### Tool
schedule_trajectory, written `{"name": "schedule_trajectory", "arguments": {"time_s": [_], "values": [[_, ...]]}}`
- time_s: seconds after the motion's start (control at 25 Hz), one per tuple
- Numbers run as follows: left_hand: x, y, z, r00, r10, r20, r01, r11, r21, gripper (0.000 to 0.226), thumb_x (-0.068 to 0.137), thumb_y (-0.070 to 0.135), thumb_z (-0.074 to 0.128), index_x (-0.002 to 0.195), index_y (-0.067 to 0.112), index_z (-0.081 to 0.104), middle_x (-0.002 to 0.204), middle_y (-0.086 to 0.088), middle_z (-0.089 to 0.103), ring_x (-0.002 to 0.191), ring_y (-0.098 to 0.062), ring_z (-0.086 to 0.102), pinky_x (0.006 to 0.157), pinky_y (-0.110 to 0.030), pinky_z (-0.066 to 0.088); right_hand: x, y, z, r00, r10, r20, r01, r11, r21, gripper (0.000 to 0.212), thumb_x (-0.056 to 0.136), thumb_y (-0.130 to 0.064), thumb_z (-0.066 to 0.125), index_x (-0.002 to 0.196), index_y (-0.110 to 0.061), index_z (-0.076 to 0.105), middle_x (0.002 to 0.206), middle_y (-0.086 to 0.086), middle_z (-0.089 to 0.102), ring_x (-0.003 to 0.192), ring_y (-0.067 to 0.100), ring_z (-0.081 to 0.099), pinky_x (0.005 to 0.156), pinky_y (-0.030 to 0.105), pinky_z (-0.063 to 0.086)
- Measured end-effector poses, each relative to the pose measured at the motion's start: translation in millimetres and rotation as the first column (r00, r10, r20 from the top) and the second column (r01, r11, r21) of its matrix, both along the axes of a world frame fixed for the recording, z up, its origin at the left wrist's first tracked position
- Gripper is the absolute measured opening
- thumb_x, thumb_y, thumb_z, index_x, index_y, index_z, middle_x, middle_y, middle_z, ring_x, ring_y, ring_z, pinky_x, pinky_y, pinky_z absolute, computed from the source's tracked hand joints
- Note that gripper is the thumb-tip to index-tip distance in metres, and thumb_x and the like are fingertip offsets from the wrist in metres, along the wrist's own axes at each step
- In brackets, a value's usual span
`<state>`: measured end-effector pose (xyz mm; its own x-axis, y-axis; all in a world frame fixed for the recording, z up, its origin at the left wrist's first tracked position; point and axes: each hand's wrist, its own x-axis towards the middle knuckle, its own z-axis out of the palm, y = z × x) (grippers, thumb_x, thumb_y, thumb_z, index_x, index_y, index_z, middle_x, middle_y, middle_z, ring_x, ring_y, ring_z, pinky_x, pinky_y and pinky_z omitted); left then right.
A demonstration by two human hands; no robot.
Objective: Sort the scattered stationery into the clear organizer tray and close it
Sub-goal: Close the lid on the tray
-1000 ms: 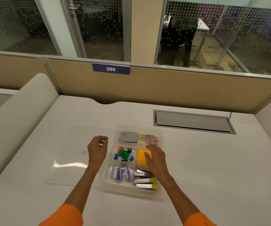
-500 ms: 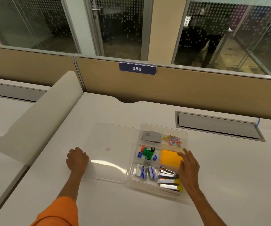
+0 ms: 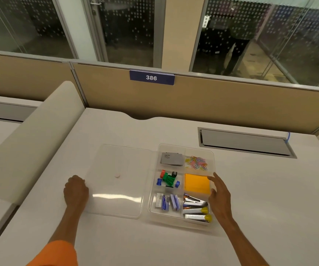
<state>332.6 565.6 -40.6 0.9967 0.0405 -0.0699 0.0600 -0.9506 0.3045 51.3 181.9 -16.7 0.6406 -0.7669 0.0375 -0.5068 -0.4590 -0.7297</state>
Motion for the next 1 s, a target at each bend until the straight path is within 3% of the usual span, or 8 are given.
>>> {"name": "schedule_trajectory", "arguments": {"time_s": [0.12, 0.24, 0.36, 0.44, 0.52, 0.6, 0.72, 1.0], "values": [[2, 5, 23, 0.994, 0.088, -0.057, -0.102, 0.945, -0.312, 0.008, 0.097, 0.007, 0.045, 0.098, -0.001, 0.047, 0.092, -0.028, 0.061, 0.081, -0.043, 0.059, 0.069, -0.045, 0.047, -1, 2, 6, 1.000, 0.004, 0.031, -0.005, 0.999, 0.049, 0.049, 0.082, 0.012, 0.062, 0.126, -0.007, 0.057, 0.144, 0.014, 0.046, 0.131, 0.034, 0.046, 0.101, 0.039, 0.042], [4, 7, 60, 0.998, 0.041, -0.056, -0.062, 0.887, -0.458, 0.012, 0.095, 0.018, 0.056, 0.100, 0.006, 0.056, 0.089, -0.021, 0.068, 0.074, -0.037, 0.063, 0.067, -0.035, 0.051, -2, 2, 6, 1.000, 0.009, 0.027, -0.011, 0.998, 0.068, 0.047, 0.085, 0.009, 0.061, 0.127, -0.011, 0.055, 0.146, 0.013, 0.045, 0.132, 0.033, 0.046, 0.103, 0.041, 0.041], [0, 0, 104, 0.991, -0.104, -0.089, 0.056, 0.900, -0.433, 0.029, 0.085, 0.029, 0.072, 0.105, 0.009, 0.066, 0.088, -0.010, 0.068, 0.077, -0.032, 0.066, 0.080, -0.041, 0.049, -3, 3, 3, 0.999, 0.012, 0.032, -0.015, 0.998, 0.068, 0.039, 0.094, -0.010, 0.054, 0.128, -0.027, 0.045, 0.147, 0.010, 0.044, 0.132, 0.032, 0.047, 0.103, 0.044, 0.042], [-10, -12, 137, 0.979, -0.174, -0.109, 0.103, 0.876, -0.470, 0.017, 0.082, 0.028, 0.075, 0.095, 0.018, 0.070, 0.084, -0.004, 0.068, 0.068, -0.026, 0.067, 0.073, -0.038, 0.051, -5, 6, 1, 1.000, 0.015, -0.022, -0.014, 0.998, 0.057, 0.039, 0.097, -0.035, 0.044, 0.135, -0.028, 0.039, 0.150, 0.008, 0.039, 0.134, 0.029, 0.043, 0.106, 0.043, 0.039], [-23, -29, 164, 0.973, -0.216, -0.084, 0.139, 0.834, -0.535, 0.009, 0.081, 0.025, 0.076, 0.088, 0.025, 0.071, 0.080, -0.002, 0.068, 0.059, -0.023, 0.064, 0.063, -0.030, 0.049, -4, 9, -9, 0.989, 0.049, -0.138, -0.055, 0.998, -0.041, 0.069, 0.092, -0.066, 0.023, 0.146, -0.023, 0.030, 0.157, 0.004, 0.027, 0.143, 0.026, 0.030, 0.112, 0.038, 0.028], [-39, -52, 182, 0.969, -0.244, -0.041, 0.171, 0.781, -0.601, 0.008, 0.081, 0.021, 0.074, 0.087, 0.026, 0.072, 0.078, -0.001, 0.066, 0.054, -0.021, 0.058, 0.061, -0.028, 0.046, -3, 8, -20, 0.954, 0.092, -0.286, -0.149, 0.971, -0.187, 0.092, 0.081, -0.080, 0.000, 0.151, -0.023, 0.015, 0.161, -0.001, 0.009, 0.149, 0.022, 0.011, 0.115, 0.034, 0.010], [-66, -87, 197, 0.954, -0.298, 0.035, 0.258, 0.753, -0.605, 0.012, 0.081, 0.015, 0.071, 0.086, 0.027, 0.071, 0.074, 0.002, 0.064, 0.058, -0.021, 0.059, 0.061, -0.027, 0.044, -3, 7, -27, 0.914, 0.107, -0.392, -0.221, 0.940, -0.260, 0.094, 0.079, -0.081, -0.007, 0.152, -0.024, 0.007, 0.161, 0.000, 0.002, 0.149, 0.024, 0.005, 0.114, 0.034, 0.001], [-131, -163, 204, 0.896, -0.425, 0.131, 0.434, 0.774, -0.461, 0.018, 0.082, 0.015, 0.070, 0.095, 0.019, 0.059, 0.082, 0.002, 0.065, 0.064, -0.012, 0.059, 0.055, -0.014, 0.043, -4, 7, -25, 0.894, 0.105, -0.436, -0.244, 0.930, -0.275, 0.089, 0.087, -0.076, 0.005, 0.149, -0.017, 0.028, 0.157, 0.008, 0.026, 0.143, 0.031, 0.027, 0.112, 0.039, 0.014]]}}
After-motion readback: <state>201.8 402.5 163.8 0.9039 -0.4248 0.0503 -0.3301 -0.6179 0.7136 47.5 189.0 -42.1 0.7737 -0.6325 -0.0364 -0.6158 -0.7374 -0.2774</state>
